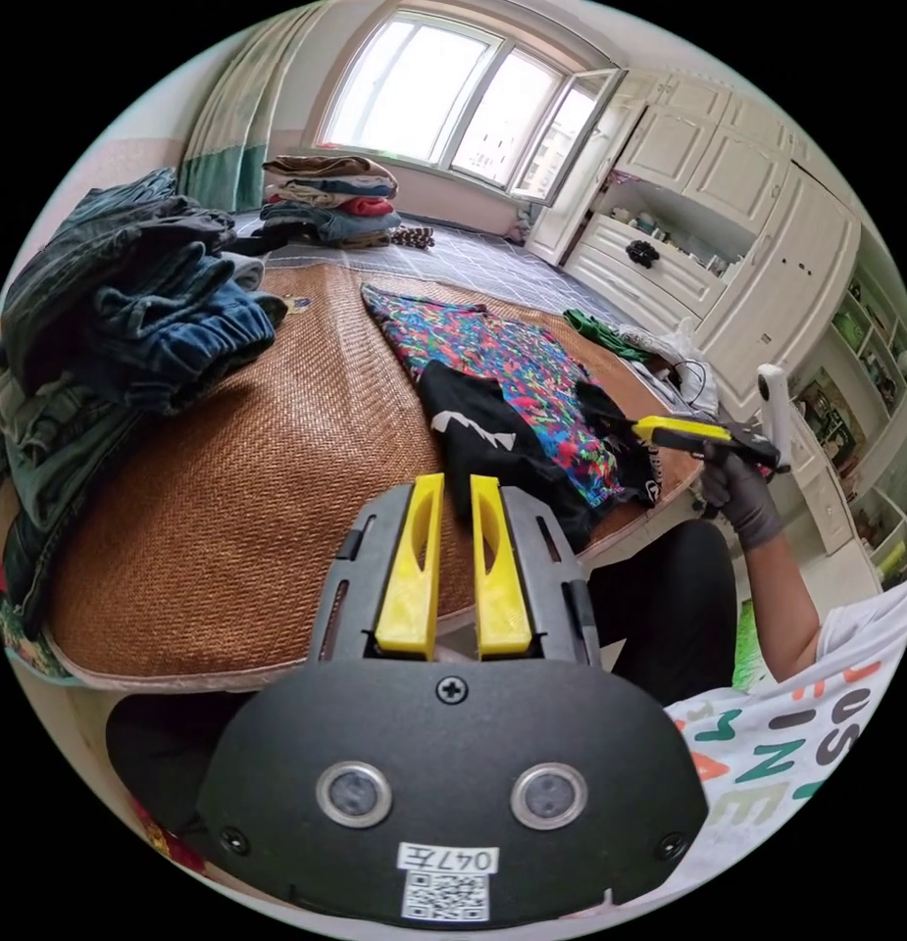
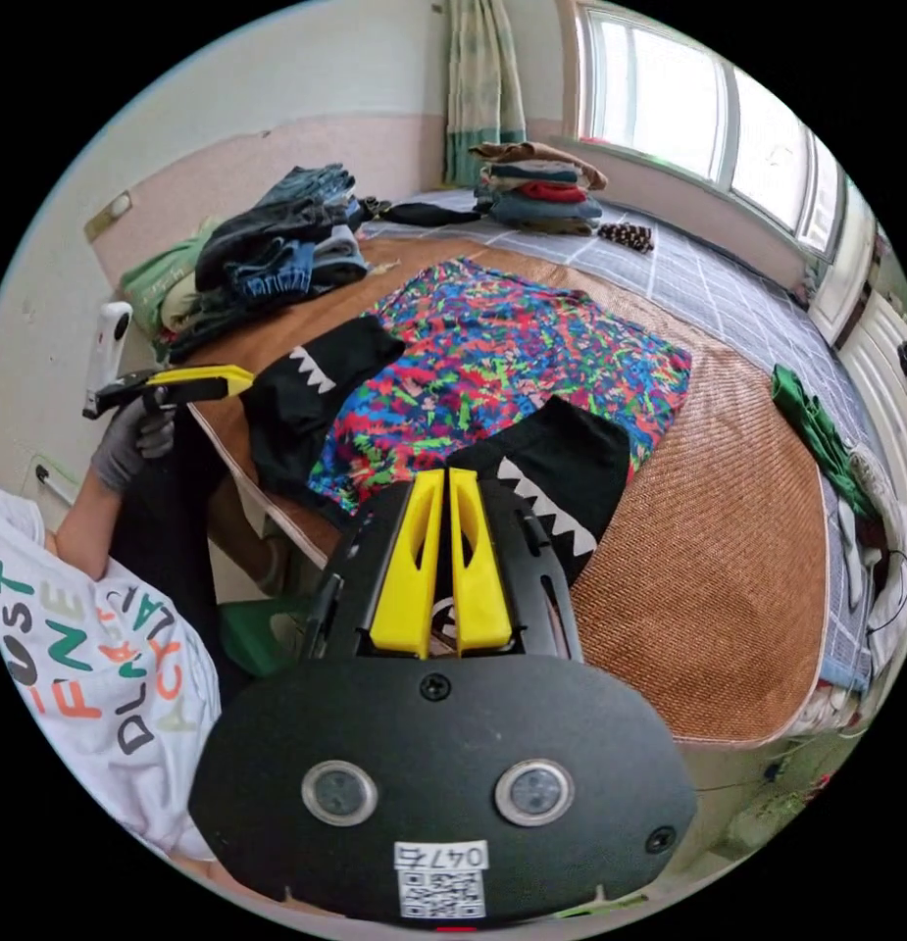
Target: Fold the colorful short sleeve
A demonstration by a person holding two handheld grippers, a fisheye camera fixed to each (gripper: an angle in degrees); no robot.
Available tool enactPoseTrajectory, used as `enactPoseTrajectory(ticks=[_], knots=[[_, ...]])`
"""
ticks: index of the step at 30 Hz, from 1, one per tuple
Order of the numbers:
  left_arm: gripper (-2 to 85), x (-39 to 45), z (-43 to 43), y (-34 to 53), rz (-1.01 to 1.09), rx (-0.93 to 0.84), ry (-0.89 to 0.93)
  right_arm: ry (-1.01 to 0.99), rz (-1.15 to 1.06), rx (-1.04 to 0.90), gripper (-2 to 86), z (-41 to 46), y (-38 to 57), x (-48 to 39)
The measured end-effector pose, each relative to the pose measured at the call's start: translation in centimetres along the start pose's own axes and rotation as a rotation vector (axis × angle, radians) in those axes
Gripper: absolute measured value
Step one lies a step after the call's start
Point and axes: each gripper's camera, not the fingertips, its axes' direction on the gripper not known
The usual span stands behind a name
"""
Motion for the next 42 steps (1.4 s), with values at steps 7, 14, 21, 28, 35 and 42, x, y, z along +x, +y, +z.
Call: enactPoseTrajectory(ticks=[7,14,21,28,35,42], knots=[[6.3,-3.0,1.2,1.9,-0.043,-0.021,0.011,-0.064,-0.031,-0.094,1.7,0.8,-0.5,-0.4],[7.7,-6.8,2.5,4.0,-0.131,-0.001,0.099,-0.026,0.162,0.000,4.6,-3.1,3.2,3.3],[8.3,-9.9,2.4,6.3,-0.140,0.027,0.167,-0.198,0.351,0.032,5.1,-2.1,6.5,7.0],[8.9,-10.4,5.7,7.0,-0.113,-0.032,0.204,-0.203,0.343,0.000,6.9,0.5,4.8,5.0],[8.2,-10.1,7.9,8.7,-0.101,-0.052,0.195,0.191,0.081,-0.001,4.6,0.5,1.2,-3.7],[0.4,-10.3,9.9,10.2,-0.108,-0.072,0.179,0.408,-0.094,-0.063,-0.4,1.8,0.9,-7.4]])
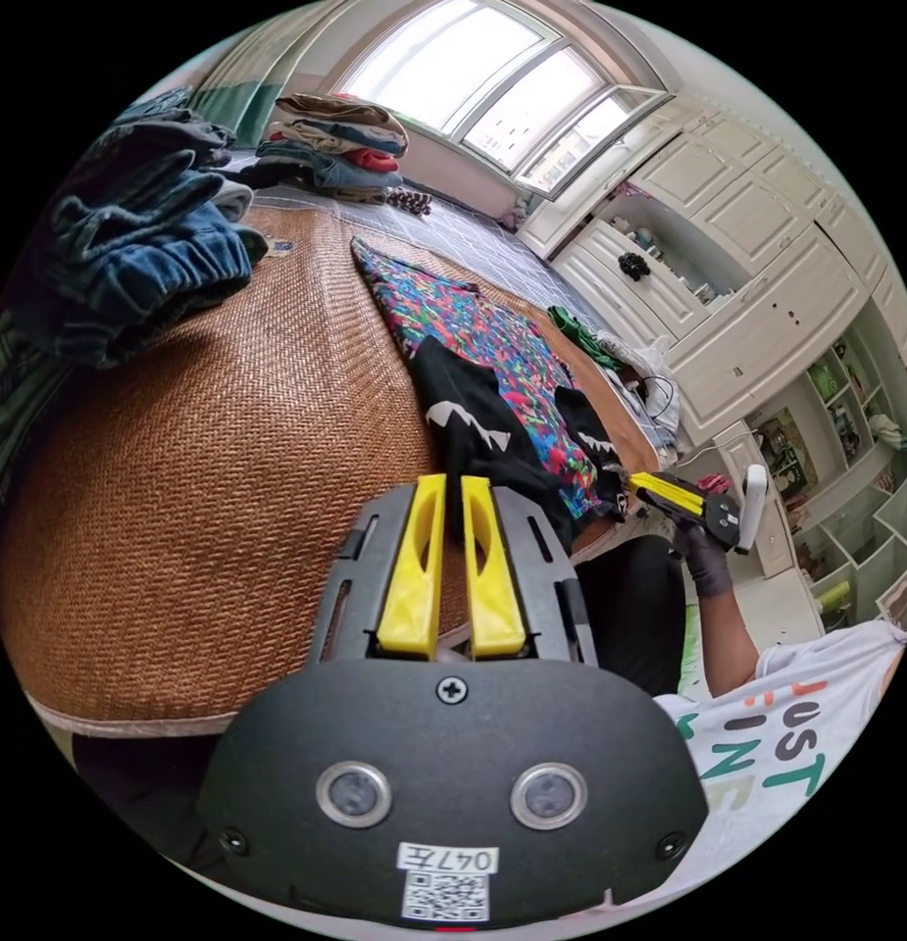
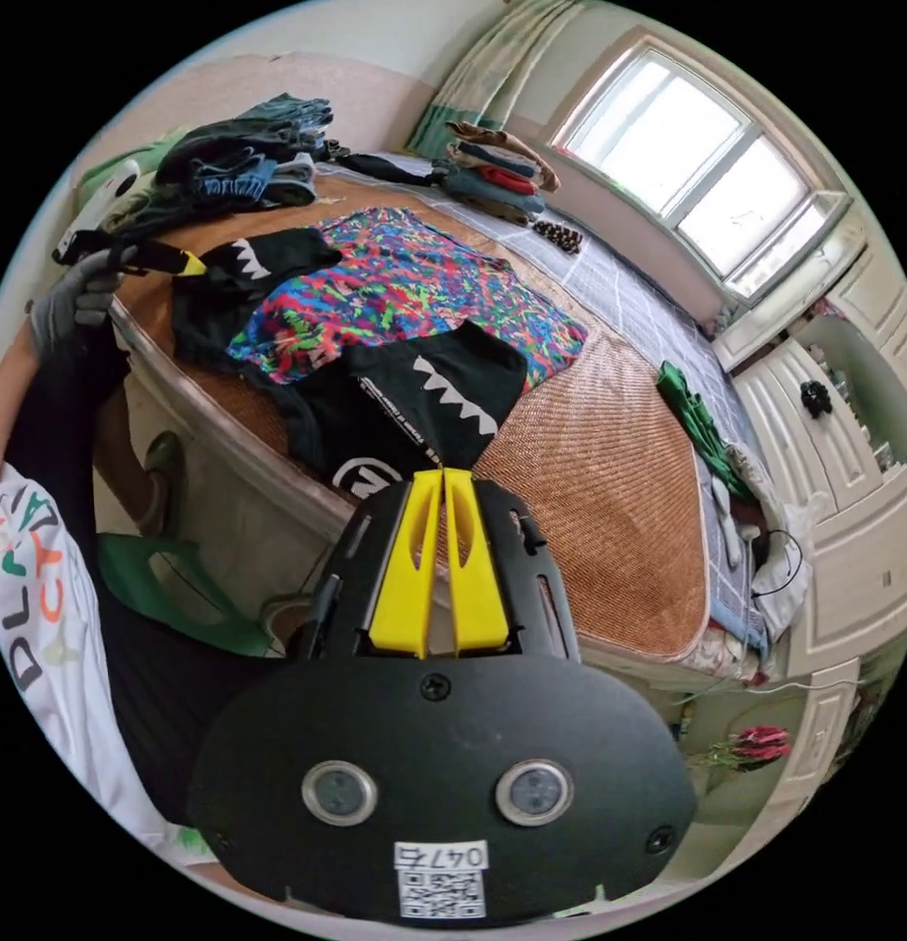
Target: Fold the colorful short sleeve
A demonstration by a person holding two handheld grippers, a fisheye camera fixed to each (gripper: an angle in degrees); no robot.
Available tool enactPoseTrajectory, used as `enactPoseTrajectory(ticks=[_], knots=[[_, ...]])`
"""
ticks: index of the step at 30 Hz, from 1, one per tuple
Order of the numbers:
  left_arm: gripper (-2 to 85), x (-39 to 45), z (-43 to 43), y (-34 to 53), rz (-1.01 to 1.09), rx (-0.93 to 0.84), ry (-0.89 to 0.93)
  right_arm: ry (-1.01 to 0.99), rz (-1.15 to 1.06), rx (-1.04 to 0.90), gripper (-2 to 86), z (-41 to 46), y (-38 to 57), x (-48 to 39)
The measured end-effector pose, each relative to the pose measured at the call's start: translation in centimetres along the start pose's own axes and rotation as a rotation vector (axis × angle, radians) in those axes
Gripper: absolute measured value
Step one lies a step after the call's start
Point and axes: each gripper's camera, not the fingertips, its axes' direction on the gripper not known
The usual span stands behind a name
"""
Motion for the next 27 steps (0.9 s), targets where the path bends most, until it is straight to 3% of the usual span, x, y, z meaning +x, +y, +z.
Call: enactPoseTrajectory(ticks=[5,9,13,20,27], knots=[[-0.7,-0.6,1.0,0.9,-0.008,-0.001,0.027,0.027,-0.105,-0.034,0.3,0.3,1.6,0.3],[0.6,-0.9,1.6,1.9,-0.005,-0.001,0.061,-0.045,-0.061,-0.021,1.8,-0.2,2.2,2.1],[5.8,-1.3,2.0,2.8,-0.002,0.012,0.107,-0.369,0.212,0.137,2.5,-0.3,3.6,8.2],[8.3,-2.4,5.2,2.5,-0.005,-0.025,0.267,-0.637,0.347,0.030,1.6,5.8,3.2,11.9],[-0.2,-1.6,7.9,2.7,0.024,-0.069,0.291,-0.625,0.264,0.022,-0.1,5.6,2.2,12.0]])
